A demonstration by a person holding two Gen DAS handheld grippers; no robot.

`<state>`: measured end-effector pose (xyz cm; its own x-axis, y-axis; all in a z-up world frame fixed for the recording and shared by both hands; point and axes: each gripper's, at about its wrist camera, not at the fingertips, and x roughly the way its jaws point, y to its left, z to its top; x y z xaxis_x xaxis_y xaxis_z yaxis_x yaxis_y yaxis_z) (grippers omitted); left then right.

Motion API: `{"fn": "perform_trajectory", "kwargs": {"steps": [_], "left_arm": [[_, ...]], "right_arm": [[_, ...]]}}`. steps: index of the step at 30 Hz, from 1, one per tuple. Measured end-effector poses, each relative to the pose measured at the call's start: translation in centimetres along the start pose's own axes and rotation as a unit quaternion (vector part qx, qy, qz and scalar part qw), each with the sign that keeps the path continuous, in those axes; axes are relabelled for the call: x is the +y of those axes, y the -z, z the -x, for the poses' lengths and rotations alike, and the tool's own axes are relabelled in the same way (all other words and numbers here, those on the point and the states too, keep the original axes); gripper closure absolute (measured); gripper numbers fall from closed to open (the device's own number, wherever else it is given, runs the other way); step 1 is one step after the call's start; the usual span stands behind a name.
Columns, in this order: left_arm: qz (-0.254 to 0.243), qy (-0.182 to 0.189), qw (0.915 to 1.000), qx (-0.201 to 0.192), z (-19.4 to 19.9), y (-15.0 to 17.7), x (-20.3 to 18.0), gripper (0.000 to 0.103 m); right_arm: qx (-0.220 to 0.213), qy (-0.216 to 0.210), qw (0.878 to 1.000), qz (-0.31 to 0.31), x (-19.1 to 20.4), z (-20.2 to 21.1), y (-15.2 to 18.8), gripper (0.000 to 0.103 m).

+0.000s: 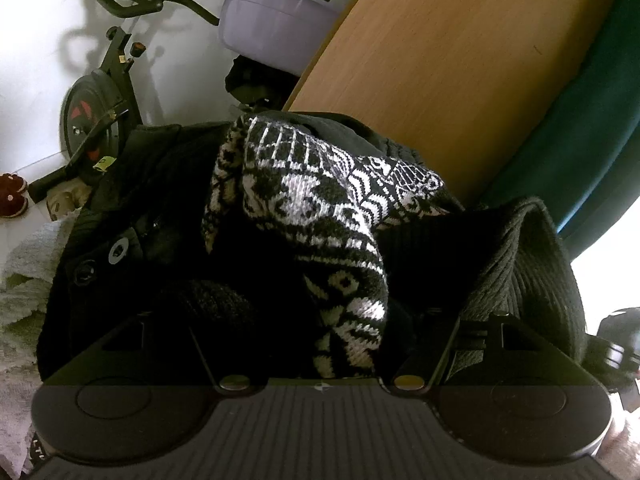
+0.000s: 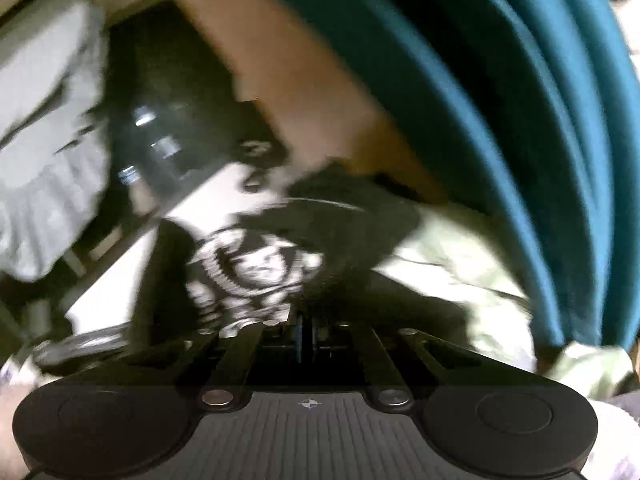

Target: Fold clothes

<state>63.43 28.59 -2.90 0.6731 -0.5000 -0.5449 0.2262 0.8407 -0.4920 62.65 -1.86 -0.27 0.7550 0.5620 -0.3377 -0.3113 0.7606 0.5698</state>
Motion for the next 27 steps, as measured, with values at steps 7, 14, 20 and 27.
{"fn": "perform_trajectory", "kwargs": {"steps": [7, 14, 20, 27], "left_arm": [[0.005, -0.011, 0.9999, 0.003, 0.5, -0.1, 0.4, 0.033], [-0.006, -0.013, 0.9999, 0.008, 0.4, -0.4, 0.2, 0.032], [-0.009, -0.008, 0.9999, 0.01, 0.5, -0.4, 0.4, 0.031], [-0.017, -0.007, 0.9997, 0.014, 0.4, -0.5, 0.3, 0.03]], "right_arm": [[0.054, -0.046, 0.996, 0.046, 4.8, 0.1, 2.7, 0.099], [0.027, -0.036, 0.998, -0.044, 1.2, -0.3, 4.5, 0.094], [-0.022, -0.134, 0.967, -0.214, -4.0, 0.6, 5.7, 0.001], [-0.021, -0.171, 0.947, -0.273, -5.4, -0.1, 7.0, 0.001]]}}
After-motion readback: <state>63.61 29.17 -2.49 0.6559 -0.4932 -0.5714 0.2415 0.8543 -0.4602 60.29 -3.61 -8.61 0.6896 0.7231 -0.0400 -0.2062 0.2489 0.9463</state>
